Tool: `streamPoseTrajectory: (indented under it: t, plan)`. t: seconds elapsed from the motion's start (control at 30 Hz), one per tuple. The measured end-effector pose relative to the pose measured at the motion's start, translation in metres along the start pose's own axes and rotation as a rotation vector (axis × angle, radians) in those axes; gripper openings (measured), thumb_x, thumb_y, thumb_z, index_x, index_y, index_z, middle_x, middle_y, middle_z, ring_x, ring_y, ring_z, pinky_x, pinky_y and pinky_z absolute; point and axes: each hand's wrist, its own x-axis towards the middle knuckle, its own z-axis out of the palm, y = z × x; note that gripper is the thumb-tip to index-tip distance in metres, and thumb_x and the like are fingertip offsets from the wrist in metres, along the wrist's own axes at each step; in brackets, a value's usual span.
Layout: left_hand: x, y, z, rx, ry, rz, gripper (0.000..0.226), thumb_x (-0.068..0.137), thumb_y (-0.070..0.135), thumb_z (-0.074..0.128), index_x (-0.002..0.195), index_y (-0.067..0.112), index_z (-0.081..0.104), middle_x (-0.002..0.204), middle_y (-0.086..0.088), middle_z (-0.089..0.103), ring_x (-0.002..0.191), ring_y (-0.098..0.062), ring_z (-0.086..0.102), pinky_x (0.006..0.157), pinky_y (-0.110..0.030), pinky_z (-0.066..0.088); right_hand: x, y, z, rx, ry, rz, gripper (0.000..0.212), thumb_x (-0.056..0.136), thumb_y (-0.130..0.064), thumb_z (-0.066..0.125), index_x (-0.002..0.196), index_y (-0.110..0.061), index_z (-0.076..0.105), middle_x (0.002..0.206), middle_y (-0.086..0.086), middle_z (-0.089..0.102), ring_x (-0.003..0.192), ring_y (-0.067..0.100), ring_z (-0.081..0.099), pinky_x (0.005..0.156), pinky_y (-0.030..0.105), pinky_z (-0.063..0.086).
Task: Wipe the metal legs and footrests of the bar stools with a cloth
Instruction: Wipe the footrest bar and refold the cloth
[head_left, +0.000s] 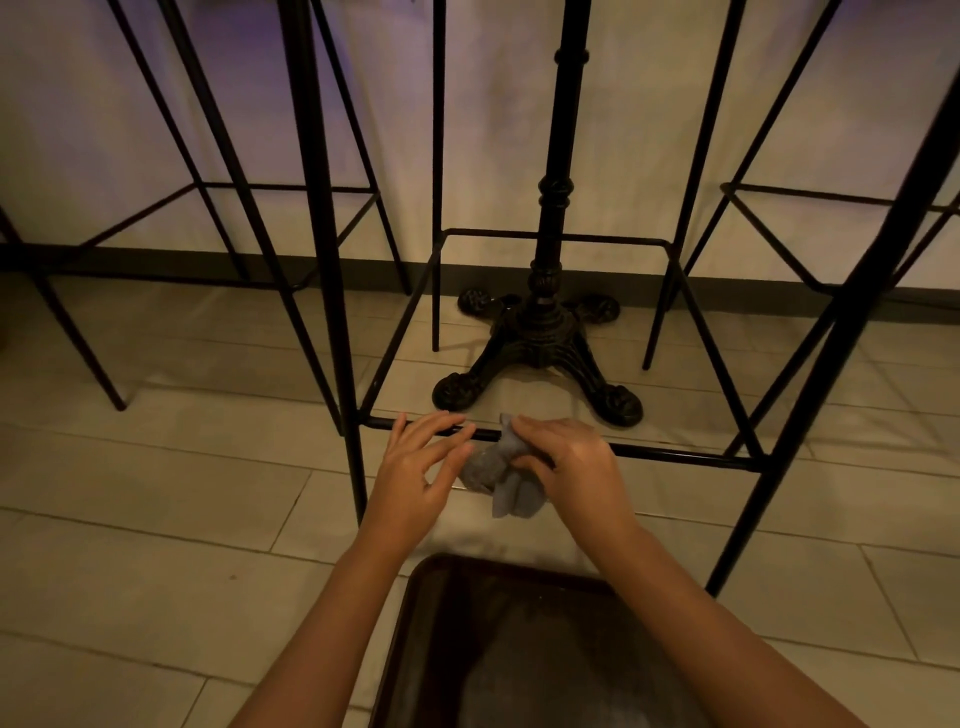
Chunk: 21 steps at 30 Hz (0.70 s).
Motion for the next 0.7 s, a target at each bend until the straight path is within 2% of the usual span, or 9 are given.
streamPoseTrajectory:
  t: [0.07,0.17,0.37,0.43,0.53,0.7]
  plan:
    - [-0.001,0.0,-0.002,-0.014,-0.006,-0.011,0.053,0.092,0.06,0.026,0.116,0.026,0.059,0.121,0.007,0.058,0.122,0.002,0.041,0.112,-0.016,0.007,0.002,-0.003,0.002,-0.034,0.013,0.004,0.032,0.056,-0.011,0.069,0.087,-0.004,0.074,0.084,0.008,0.073,0.068,0.026,0.068,0.066,0.038,0.056]
    - [-0.002,0.001,-0.004,-0.065,0.029,-0.044,0.058,0.092,0.059,0.026,0.114,0.019,0.063,0.121,0.005,0.059,0.123,0.001,0.041,0.113,-0.019,0.014,0.005,-0.009,0.006,-0.054,0.024,0.013,0.028,0.056,-0.011,0.069,0.083,-0.006,0.074,0.079,0.005,0.073,0.065,0.024,0.067,0.066,0.033,0.055]
    - [-0.004,0.003,-0.015,-0.114,0.043,-0.109,0.043,0.092,0.043,0.036,0.116,0.018,0.061,0.122,0.006,0.059,0.124,0.002,0.042,0.11,-0.016,0.022,0.017,-0.028,0.014,-0.028,0.02,-0.015,0.021,0.056,-0.012,0.068,0.076,-0.009,0.073,0.068,0.003,0.07,0.059,0.019,0.065,0.061,0.026,0.053]
    - [-0.004,0.004,-0.018,-0.127,0.052,-0.118,0.041,0.092,0.041,0.037,0.117,0.019,0.06,0.121,0.006,0.058,0.123,0.003,0.043,0.106,-0.013,0.027,0.021,-0.035,0.016,0.039,-0.027,0.063,0.017,0.069,-0.008,0.068,0.085,-0.009,0.074,0.077,0.006,0.071,0.07,0.022,0.066,0.068,0.028,0.053]
    - [-0.006,0.005,-0.025,-0.153,0.087,-0.151,0.04,0.091,0.041,0.038,0.119,0.02,0.058,0.122,0.009,0.056,0.123,0.003,0.043,0.099,-0.009,0.033,0.027,-0.041,0.02,0.164,-0.133,0.204,0.022,0.086,-0.01,0.06,0.106,-0.009,0.069,0.099,0.01,0.069,0.094,0.027,0.062,0.083,0.033,0.045]
    - [-0.008,0.006,-0.031,-0.13,0.145,-0.17,0.041,0.091,0.04,0.04,0.122,0.019,0.055,0.126,0.003,0.056,0.124,-0.002,0.043,0.099,-0.008,0.032,0.039,-0.048,0.027,0.167,-0.142,0.273,0.026,0.088,-0.016,0.061,0.113,-0.015,0.066,0.108,0.005,0.067,0.103,0.018,0.058,0.087,0.019,0.039]
